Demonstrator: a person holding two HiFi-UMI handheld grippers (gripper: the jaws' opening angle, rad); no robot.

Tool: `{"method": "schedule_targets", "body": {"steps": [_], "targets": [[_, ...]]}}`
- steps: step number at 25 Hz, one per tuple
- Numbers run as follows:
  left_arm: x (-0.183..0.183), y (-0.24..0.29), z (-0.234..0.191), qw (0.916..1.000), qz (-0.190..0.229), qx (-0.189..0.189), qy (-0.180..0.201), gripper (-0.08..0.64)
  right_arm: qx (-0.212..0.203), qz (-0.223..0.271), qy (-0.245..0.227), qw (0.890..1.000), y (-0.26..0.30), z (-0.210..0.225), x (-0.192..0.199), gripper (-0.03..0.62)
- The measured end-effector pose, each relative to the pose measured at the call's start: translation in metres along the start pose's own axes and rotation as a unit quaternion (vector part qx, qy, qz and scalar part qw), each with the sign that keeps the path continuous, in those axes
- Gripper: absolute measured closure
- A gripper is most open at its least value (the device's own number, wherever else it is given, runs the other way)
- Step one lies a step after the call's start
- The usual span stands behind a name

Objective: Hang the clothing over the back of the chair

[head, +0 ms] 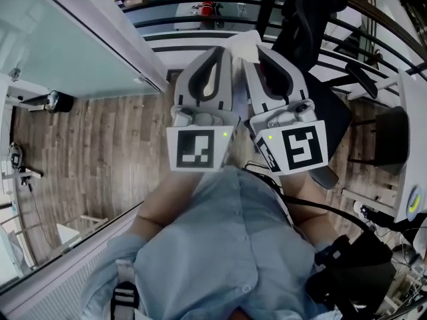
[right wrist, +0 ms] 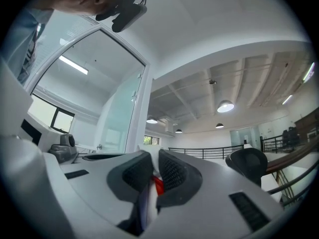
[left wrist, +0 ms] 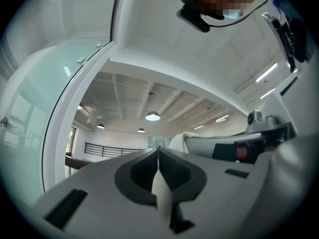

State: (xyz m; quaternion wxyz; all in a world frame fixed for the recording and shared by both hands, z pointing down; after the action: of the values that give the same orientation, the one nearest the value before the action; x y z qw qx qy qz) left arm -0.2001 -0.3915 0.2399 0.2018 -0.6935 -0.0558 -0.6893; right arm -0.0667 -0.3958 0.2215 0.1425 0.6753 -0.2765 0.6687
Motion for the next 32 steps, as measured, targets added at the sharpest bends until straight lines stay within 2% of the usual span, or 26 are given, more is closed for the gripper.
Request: {"method": "schedule_targets", "body": {"steps": [7, 14, 20, 25, 32], "targets": [[-0.011, 0.023, -0.021, 0.9988, 0.022, 0.043, 0.008, 0.548, 0.042, 0.008, -0.024, 0.999, 0.022, 0.002, -0.015, 0.557], [0.008, 0.064, -0.035, 0.9976, 0.009, 0.067, 0.015, 0.548, 0.059, -0.028, -0.022, 0.998, 0.056, 0.026, 0.0, 0.557], [0.006, 0.082, -0.036, 0.9977, 0.018, 0.064, 0.012, 0.548, 0.059, -0.06, -0.034, 0.996, 0.08, 0.044, -0.004, 0.557], [-0.006, 0.102, -0.04, 0.998, 0.032, 0.054, 0.006, 0.548, 0.054, -0.056, -0.062, 0.995, 0.104, 0.064, -0.039, 0.557], [-0.02, 0.136, -0.028, 0.9963, 0.062, 0.059, -0.002, 0.548, 0.069, -0.006, -0.097, 0.993, 0.12, 0.127, -0.12, 0.557]]}}
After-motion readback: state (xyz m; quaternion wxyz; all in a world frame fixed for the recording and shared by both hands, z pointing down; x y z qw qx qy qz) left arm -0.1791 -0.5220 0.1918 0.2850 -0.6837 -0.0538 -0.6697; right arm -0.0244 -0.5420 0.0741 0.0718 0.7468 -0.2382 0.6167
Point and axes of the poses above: the fingertips, and each gripper's own axes: y forward along the fingers, z to its right, x out of its underside, the point moved 10 cm from there along -y, backward along the fingers, and after that the axes turned 2 degrees about y, right-handed, at the moved point
